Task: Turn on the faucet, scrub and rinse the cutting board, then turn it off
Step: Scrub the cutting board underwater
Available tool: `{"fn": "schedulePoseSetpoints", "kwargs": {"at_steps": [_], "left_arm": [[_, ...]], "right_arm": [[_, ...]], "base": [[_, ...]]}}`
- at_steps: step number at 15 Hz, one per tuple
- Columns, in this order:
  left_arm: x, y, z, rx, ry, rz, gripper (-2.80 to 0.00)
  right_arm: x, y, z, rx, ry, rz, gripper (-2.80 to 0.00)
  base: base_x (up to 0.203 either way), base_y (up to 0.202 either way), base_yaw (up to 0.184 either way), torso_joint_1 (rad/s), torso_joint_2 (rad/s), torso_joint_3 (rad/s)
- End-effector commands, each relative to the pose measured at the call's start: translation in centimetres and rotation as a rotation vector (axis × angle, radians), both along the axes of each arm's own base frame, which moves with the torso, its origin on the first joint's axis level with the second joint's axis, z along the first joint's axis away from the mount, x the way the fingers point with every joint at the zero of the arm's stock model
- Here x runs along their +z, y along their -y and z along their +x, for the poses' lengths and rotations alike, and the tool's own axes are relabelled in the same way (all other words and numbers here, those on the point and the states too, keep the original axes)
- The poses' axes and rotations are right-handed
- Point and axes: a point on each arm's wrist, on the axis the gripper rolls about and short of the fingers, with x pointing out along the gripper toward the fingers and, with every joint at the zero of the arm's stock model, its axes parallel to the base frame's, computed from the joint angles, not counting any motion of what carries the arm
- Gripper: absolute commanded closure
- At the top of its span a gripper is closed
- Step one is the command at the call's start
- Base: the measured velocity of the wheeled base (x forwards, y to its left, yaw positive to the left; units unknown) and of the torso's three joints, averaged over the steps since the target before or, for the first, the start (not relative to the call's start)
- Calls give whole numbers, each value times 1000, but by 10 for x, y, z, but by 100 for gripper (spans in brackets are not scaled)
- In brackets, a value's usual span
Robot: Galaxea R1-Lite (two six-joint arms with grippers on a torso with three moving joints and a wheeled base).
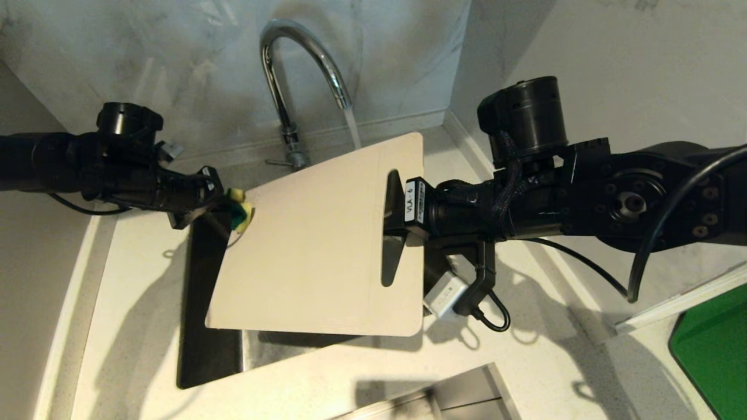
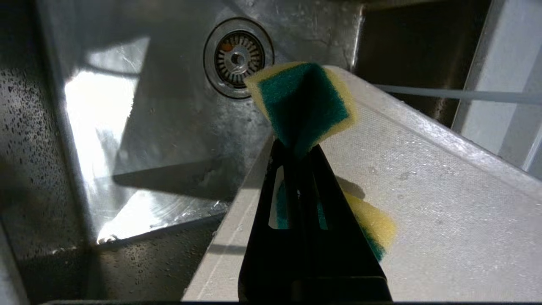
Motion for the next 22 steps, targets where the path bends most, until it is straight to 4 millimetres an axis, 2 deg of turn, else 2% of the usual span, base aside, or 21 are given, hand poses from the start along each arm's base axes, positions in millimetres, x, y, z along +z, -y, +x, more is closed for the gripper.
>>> {"fn": "schedulePoseSetpoints", "kwargs": {"at_steps": [1,4,8,10,13,18,22], "left_arm": [[9,9,-9,-24,15,-12,0],[28,36,-35,-82,12,-55,0],[53,84,-82,-210,-10,-129,0],[58,106,-100,-266,-27,-154,0],[54,130,-115,-333,-53,-148,0],[48,143,-121,-367,-63,-130,0],[20,137,-117,-370,-83,-18,0]], "right_arm": [[-1,0,-1,6,6,-10,0],[-2,0,0,5,3,-11,0],[-6,0,0,2,-8,-19,0],[-6,0,0,2,-10,-19,0],[-10,0,0,1,-10,-19,0],[-15,0,1,-7,-23,-7,0],[-14,0,0,-8,-21,-4,0]], "base": [[0,0,0,0,0,0],[0,0,0,0,0,0],[0,0,0,0,0,0],[0,0,0,0,0,0],[0,0,0,0,0,0],[0,0,0,0,0,0],[0,0,0,0,0,0]]}}
